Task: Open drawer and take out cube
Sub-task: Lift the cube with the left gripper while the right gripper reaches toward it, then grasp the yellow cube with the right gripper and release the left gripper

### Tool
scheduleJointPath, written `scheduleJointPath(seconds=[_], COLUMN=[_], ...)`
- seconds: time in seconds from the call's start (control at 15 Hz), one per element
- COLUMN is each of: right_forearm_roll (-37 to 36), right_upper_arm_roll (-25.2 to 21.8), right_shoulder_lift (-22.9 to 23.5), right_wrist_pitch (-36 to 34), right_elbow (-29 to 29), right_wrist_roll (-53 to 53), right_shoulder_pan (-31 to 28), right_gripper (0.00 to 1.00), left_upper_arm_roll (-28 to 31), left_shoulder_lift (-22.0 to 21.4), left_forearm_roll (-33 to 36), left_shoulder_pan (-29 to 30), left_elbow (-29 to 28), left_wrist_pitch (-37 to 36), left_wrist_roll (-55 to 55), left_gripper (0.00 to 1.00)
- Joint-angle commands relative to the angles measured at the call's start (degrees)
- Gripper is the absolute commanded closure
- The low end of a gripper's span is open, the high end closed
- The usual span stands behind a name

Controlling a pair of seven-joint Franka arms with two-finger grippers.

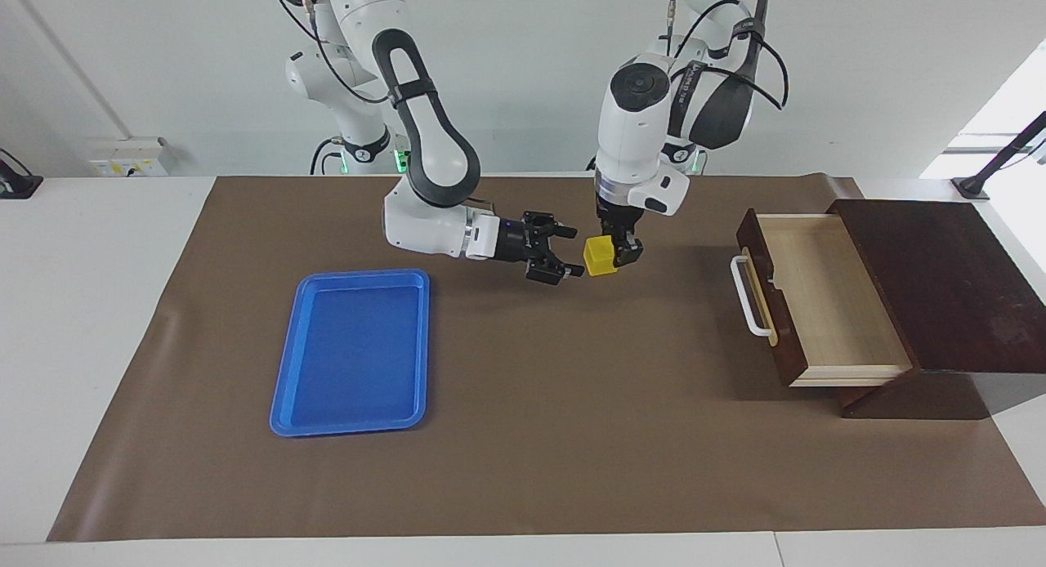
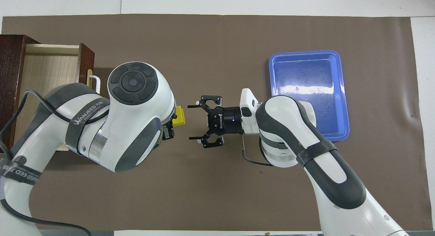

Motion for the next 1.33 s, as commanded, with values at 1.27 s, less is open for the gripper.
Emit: scheduleJointPath(seconds=[1.27], right_forearm_roll=[6.1], right_upper_arm_roll=[0.7], right_shoulder_lift=[2.2], right_wrist_pitch=[6.9], right_elbow=[2.7], right_wrist_roll=[-5.1], right_shoulder_pan=[2.7], right_gripper=[0.00], left_upper_arm_roll=[0.8], left_shoulder_lift=[-2.3], left_forearm_roll=[0.2], left_shoulder_pan=[-2.4], left_elbow=[-3.2], left_wrist_pitch=[1.3], left_wrist_roll=[-0.8], left_gripper=[1.00])
